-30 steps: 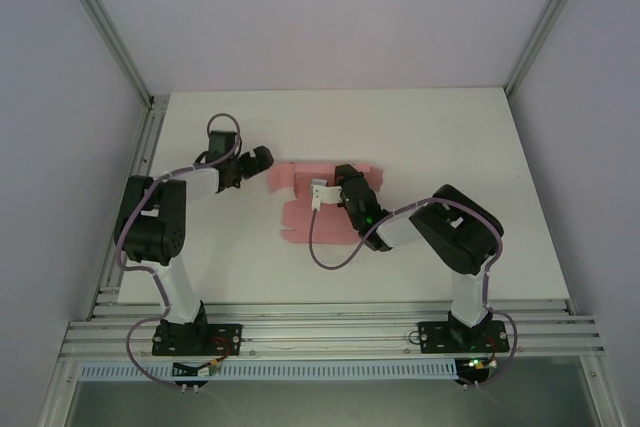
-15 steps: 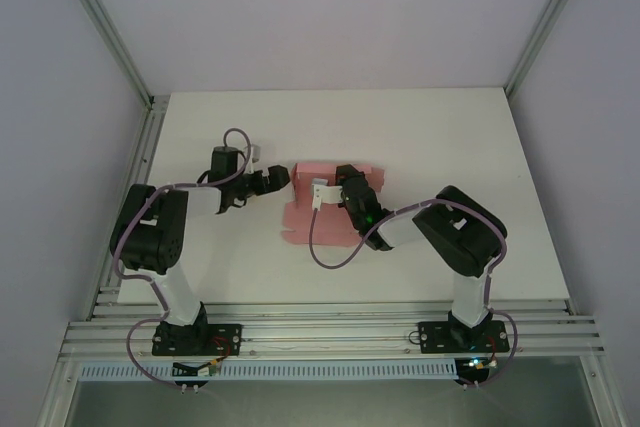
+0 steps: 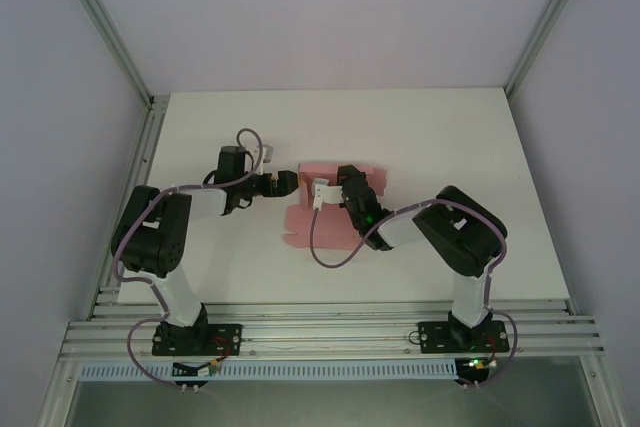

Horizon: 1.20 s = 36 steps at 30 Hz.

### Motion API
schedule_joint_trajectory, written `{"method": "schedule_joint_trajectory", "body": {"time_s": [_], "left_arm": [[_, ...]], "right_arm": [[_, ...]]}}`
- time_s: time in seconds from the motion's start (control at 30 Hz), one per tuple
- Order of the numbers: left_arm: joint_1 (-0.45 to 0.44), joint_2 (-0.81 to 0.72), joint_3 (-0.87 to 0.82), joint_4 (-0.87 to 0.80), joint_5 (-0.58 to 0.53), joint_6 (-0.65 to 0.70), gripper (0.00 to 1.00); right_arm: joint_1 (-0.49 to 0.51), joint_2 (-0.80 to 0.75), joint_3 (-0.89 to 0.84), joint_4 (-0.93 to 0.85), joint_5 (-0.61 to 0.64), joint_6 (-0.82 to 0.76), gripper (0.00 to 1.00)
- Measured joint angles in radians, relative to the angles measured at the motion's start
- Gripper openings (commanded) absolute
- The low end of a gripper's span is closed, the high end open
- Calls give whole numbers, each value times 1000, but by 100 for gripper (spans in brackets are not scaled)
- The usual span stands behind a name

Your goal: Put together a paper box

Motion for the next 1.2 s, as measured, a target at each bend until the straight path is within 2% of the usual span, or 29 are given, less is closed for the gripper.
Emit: {"method": "schedule_joint_trajectory", "body": {"time_s": [0.27,0.47,0.63,0.77,0.83,0.87,1.03,1.2], "left_arm": [[-40,-38,-32,3,-55,51,95],[-106,-52,-80,-2,-16,99,86],[-111,-52,-89,0,-23,111,79],[-111,-54,-91,5,-23,110,80],[-111,-73,-107,17,-23,107,89],[-111,-90,-119,23,-27,103,91],[-112,-248,-182,25,-140,77,100],[-107,-395,-196,-10,-402,3,100]], "right_arm": [[0,-12,-8,-9,7,3,0],[0,-13,-8,-12,8,3,0],[0,-14,-8,-13,5,3,0],[0,-24,-8,-31,1,11,0],[0,-28,-8,-40,0,21,0],[0,-31,-8,-45,-2,24,0],[1,-46,-10,-72,-3,33,0],[2,-49,-10,-79,-2,45,0]]}}
